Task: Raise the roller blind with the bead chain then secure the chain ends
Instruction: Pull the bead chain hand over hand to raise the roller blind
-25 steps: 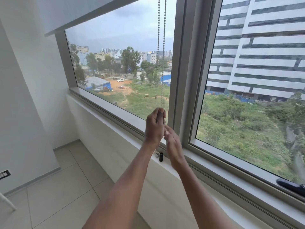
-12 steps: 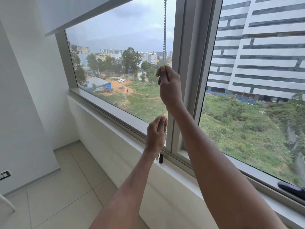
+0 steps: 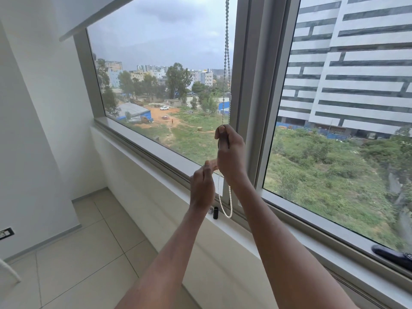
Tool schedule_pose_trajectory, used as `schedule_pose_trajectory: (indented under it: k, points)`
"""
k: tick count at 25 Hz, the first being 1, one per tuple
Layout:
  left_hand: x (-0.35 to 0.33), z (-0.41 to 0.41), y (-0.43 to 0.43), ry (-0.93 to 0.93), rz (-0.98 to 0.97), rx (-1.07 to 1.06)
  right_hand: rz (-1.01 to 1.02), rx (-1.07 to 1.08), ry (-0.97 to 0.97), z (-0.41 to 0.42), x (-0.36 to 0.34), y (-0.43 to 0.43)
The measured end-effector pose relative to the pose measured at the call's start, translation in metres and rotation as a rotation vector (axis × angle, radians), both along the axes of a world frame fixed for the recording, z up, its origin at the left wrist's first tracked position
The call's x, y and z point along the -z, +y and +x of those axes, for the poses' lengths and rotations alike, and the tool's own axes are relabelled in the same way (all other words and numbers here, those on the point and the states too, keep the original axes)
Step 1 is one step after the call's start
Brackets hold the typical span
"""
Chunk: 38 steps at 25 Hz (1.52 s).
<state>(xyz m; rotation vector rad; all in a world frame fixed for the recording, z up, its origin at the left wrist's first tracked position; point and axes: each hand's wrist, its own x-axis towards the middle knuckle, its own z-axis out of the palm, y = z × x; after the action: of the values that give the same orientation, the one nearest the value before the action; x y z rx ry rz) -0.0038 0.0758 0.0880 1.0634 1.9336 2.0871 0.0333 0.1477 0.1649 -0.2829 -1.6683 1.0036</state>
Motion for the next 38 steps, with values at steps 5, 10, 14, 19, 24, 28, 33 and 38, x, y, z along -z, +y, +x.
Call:
schedule_pose_trajectory:
  k: [5,10,14,19,24,28,33,38]
  points:
    - [-0.088,-0.003,0.002,-0.026,0.276,0.050,-0.041,-0.003,-0.035,0.011,0.035,-0.010]
    - [-0.181,-0.005,0.013,0.069,0.399,0.218,-0.069,-0.040,-0.062,0.015,0.055,-0.028]
    - [-0.184,0.002,0.020,0.083,0.462,0.163,-0.101,-0.061,-0.051,0.011,0.053,-0.035]
    - [-0.165,0.004,0.021,0.053,0.425,0.163,-0.133,-0.059,-0.099,0.011,0.070,-0.035]
    - [-0.116,-0.004,0.022,0.014,0.337,0.137,-0.195,-0.120,-0.267,0.018,0.108,-0.035]
    - [-0.079,-0.007,0.018,0.012,0.221,0.108,-0.296,-0.229,-0.316,0.037,0.102,-0.024]
    - [-0.049,-0.011,0.015,0.038,0.153,0.095,-0.177,-0.197,-0.033,0.022,-0.004,-0.005]
    - [-0.051,-0.005,0.015,0.007,0.165,0.115,-0.027,-0.255,-0.016,-0.007,-0.096,0.002]
